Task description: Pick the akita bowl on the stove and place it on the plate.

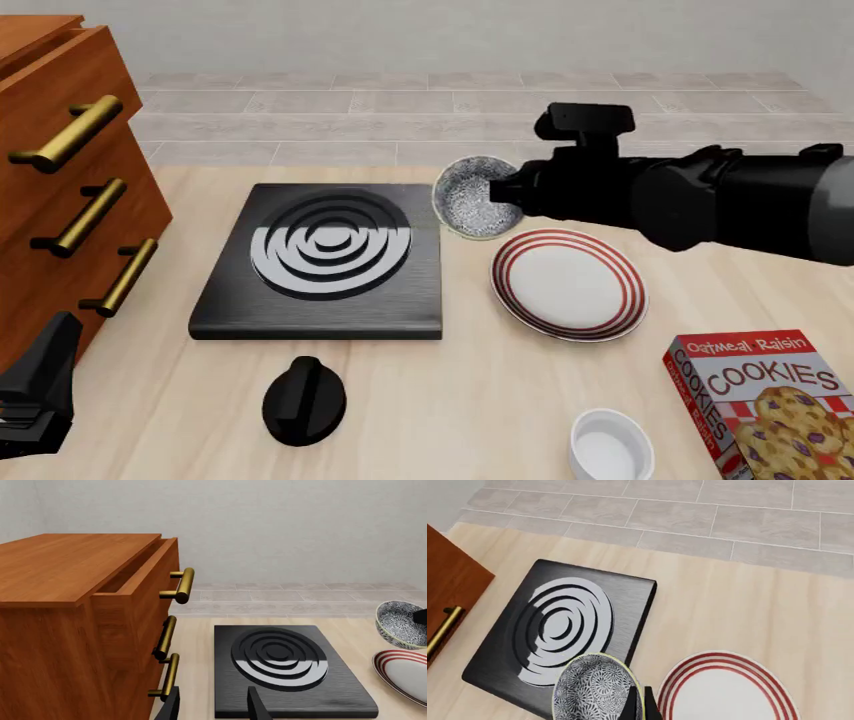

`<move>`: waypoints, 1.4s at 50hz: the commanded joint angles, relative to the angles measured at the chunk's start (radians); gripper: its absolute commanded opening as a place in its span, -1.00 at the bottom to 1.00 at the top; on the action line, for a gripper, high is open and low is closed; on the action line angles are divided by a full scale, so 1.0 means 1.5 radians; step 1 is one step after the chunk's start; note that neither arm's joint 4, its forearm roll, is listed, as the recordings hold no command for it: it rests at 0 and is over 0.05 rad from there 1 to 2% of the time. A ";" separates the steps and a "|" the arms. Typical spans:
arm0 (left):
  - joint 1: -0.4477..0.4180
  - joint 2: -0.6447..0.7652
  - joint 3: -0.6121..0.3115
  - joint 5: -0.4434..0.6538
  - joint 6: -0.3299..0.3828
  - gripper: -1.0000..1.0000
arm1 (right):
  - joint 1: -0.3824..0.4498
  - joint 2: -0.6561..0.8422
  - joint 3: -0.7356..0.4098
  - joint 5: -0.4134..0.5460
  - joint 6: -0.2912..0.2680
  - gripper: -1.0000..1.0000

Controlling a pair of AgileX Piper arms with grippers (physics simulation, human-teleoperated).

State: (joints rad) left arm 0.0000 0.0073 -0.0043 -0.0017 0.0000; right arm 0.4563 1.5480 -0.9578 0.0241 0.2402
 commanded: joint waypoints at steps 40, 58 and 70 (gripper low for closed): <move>0.000 0.000 0.000 0.000 0.000 1.00 | -0.115 -0.001 0.124 -0.117 -0.003 -1.00; 0.000 0.000 0.000 0.000 0.000 1.00 | -0.145 0.021 0.119 -0.127 -0.010 -1.00; 0.000 0.000 0.000 0.000 0.000 1.00 | -0.166 0.035 0.113 -0.133 -0.015 -1.00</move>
State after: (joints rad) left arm 0.0000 0.0073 -0.0043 -0.0017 0.0000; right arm 0.2329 1.5866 -0.7796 -0.1637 0.2188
